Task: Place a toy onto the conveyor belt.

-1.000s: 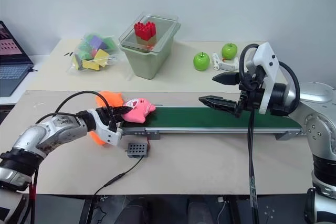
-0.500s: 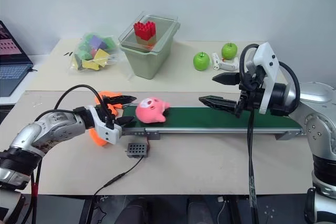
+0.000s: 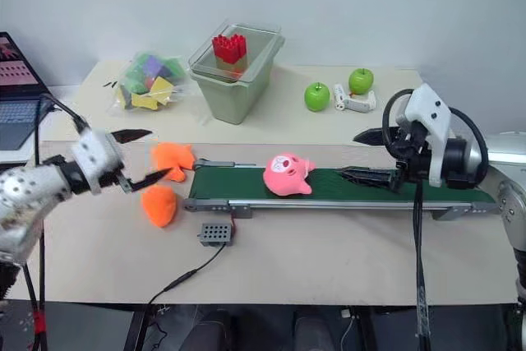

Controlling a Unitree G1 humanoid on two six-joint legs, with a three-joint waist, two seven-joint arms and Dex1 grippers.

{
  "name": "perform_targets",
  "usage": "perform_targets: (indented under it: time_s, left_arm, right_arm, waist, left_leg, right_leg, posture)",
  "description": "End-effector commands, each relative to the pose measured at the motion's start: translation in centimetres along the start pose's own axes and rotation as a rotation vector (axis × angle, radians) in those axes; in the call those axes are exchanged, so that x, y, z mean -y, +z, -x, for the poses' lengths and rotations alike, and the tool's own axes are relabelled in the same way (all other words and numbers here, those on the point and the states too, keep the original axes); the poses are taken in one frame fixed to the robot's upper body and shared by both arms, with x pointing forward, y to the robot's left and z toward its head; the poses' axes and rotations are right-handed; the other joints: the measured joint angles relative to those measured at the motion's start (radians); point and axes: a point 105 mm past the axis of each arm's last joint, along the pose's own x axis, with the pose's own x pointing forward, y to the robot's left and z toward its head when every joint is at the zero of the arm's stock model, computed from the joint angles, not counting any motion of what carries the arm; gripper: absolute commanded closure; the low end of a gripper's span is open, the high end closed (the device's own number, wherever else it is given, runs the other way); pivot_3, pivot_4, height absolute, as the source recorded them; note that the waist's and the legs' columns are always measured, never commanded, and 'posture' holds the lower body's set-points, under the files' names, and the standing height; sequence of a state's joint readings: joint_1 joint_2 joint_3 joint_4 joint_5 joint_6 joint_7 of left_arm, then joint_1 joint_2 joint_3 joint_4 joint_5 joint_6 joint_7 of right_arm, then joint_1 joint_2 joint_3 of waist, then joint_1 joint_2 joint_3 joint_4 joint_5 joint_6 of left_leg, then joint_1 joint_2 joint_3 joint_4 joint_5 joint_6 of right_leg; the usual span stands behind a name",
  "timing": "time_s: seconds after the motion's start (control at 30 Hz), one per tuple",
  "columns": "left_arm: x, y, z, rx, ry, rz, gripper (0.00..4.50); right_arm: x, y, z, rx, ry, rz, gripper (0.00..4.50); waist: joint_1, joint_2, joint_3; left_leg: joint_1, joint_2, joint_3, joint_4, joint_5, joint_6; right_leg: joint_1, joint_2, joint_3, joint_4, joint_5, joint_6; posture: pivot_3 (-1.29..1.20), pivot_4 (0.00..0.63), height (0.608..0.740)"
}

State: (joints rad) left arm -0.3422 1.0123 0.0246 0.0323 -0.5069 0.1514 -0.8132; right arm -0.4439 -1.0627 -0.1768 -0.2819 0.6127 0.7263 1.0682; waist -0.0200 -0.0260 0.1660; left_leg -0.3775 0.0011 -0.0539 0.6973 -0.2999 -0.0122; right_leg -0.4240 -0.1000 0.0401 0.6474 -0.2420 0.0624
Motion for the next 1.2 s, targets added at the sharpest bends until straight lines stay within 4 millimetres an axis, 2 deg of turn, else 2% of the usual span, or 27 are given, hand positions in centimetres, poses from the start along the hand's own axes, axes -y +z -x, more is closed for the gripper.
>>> perform_targets:
  time_s: [0.03,0.17,0.27,0.47,0.73,0.97,1.2]
  left_arm:
    - [0.4,1.8,0.7,-0.023,-0.089,0.043,0.02]
    - [-0.4,2.7,0.1,-0.025,-0.067,-0.005,0.02]
    - [0.1,3.1,-0.4,-0.011,-0.095,-0.001,0.02]
    - [1.0,3.1,-0.8,-0.012,-0.142,0.011,0.02]
    - [0.2,4.0,-1.2,0.025,-0.121,0.039,0.02]
    - [0.2,5.3,-1.7,0.07,-0.119,0.045,0.02]
    - [0.1,5.8,-1.8,0.083,-0.113,0.052,0.02]
  right_arm:
    - [0.3,0.1,1.0,-0.012,-0.03,0.07,0.0]
    - [0.2,-1.6,1.3,-0.053,-0.052,0.05,0.0]
    - [0.3,-2.8,2.1,-0.086,-0.09,0.037,0.0]
    - [0.0,-2.3,2.6,-0.048,-0.107,0.022,0.0]
    - [0.5,-1.1,3.4,0.026,-0.129,-0.017,0.0]
    - [0.7,-1.1,3.2,0.032,-0.133,-0.028,0.0]
    - [0.7,-1.0,3.0,0.034,-0.134,-0.028,0.0]
  waist:
    - [-0.004,0.0,0.0]
    - [-0.003,0.0,0.0]
    - [0.002,0.0,0.0]
    - [-0.003,0.0,0.0]
    - [0.004,0.0,0.0]
    - [0.004,0.0,0.0]
    - [0.003,0.0,0.0]
  left_leg:
    - [0.0,0.0,0.0,0.0,0.0,0.0]
    - [0.001,0.0,0.0,-0.001,0.0,0.0]
    - [0.001,0.0,0.001,0.0,0.0,0.0]
    - [0.002,0.001,0.001,-0.001,0.0,0.0]
    - [0.002,0.001,0.002,0.0,0.0,0.0]
    - [0.002,0.001,0.001,0.0,0.0,0.0]
    - [0.002,0.001,0.001,0.0,0.0,0.0]
  right_leg:
    - [0.0,0.0,0.0,0.0,0.0,0.0]
    - [0.0,0.001,0.001,-0.001,0.0,0.0]
    - [0.001,0.001,0.001,-0.001,0.0,0.0]
    - [0.001,0.002,0.002,-0.001,0.0,0.0]
    - [0.002,0.001,0.002,-0.002,0.0,0.0]
    - [0.002,0.001,0.002,-0.001,0.0,0.0]
    - [0.001,0.001,0.002,-0.001,0.0,0.0]
  posture:
    - [0.0,0.15,0.74]
    - [0.0,0.15,0.74]
    - [0.0,0.15,0.74]
    - [0.0,0.15,0.74]
    - [0.0,0.15,0.74]
    - [0.0,0.15,0.74]
    - [0.0,0.15,0.74]
